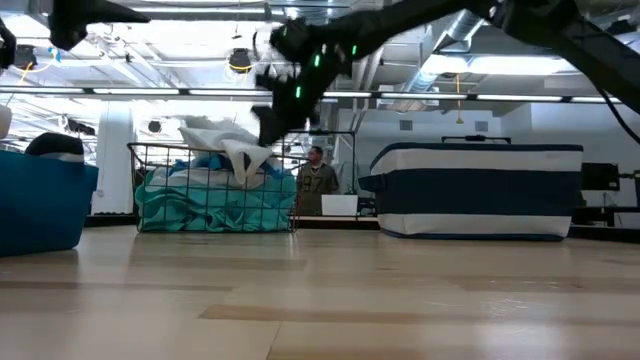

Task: Pick & Place Cloths
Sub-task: Put the white hand towel into the gold wire basket

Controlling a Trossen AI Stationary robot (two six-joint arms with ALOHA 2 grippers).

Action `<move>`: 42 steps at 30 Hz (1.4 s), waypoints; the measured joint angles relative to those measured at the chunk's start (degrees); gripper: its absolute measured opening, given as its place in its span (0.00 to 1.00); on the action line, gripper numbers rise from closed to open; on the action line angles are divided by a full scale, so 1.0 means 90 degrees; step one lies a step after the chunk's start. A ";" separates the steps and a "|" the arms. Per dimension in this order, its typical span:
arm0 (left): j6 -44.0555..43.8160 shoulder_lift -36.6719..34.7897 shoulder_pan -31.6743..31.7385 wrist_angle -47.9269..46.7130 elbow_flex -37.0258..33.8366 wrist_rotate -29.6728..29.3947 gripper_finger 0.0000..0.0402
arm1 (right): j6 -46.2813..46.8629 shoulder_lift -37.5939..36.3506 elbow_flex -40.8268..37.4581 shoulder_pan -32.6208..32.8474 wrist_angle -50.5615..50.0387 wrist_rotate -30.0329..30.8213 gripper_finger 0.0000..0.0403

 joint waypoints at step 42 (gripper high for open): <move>0.6012 0.5539 1.0405 0.2526 0.0034 0.8495 0.01 | 0.1278 -0.4017 0.0521 0.0894 -0.3305 0.0002 0.74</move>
